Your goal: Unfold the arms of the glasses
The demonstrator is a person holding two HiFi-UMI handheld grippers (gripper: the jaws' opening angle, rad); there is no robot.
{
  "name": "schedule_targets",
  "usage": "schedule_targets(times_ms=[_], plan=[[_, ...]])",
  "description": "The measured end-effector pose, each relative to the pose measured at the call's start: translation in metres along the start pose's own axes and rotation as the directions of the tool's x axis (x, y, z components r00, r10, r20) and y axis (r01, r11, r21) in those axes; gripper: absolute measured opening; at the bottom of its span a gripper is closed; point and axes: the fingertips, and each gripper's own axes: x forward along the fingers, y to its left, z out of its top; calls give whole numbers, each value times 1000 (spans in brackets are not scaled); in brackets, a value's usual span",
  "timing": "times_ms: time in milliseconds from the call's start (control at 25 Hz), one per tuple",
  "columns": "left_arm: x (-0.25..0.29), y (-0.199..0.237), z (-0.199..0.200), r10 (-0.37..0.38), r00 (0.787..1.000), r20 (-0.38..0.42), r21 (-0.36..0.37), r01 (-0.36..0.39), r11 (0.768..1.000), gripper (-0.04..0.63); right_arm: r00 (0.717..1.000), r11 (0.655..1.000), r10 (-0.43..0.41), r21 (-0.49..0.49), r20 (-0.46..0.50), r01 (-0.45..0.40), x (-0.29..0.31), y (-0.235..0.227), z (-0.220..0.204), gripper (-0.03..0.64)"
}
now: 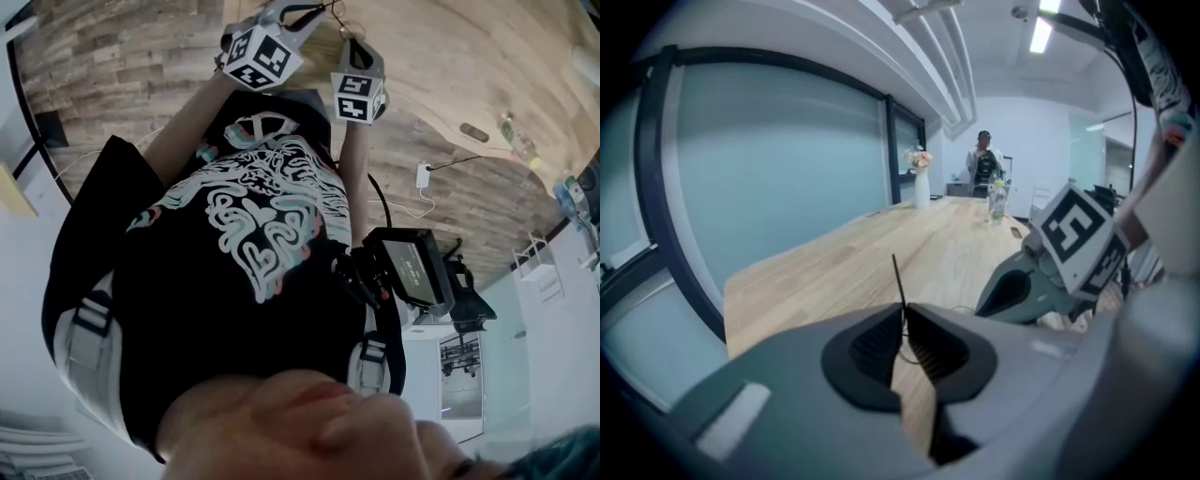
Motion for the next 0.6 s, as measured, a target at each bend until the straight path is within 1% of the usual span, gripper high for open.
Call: schedule_targets(times_ms=[120,320,400,480,520,560,600], plan=[[3,2,-1,3,1000,0,-4,-3,1000,6,1000,999,-20,-49,-1,20,-2,-1,5,0],[6,8,2,13,1000,5,-19,-13,1000,3,999,993,-25,-118,35,29,-6,0,31,3],[5,8,3,16,1000,3,-24,-16,1000,3,999,990,-21,-140,49,28,-6,1,42,4],[4,7,3,20,1000,0,-32,-20,999,3,998,988,0,-152,58,9,-3,4,51,6],[4,6,4,20,1000,-1,-33,-20,999,3,998,987,17,-158,55,-8,-1,6,53,52],[3,4,4,19,1000,-1,-31,-19,999,3,998,985,34,-169,45,-26,2,9,54,71],[3,3,5,19,1000,-2,-28,-19,999,3,998,982,48,-184,31,-42,6,13,53,71]])
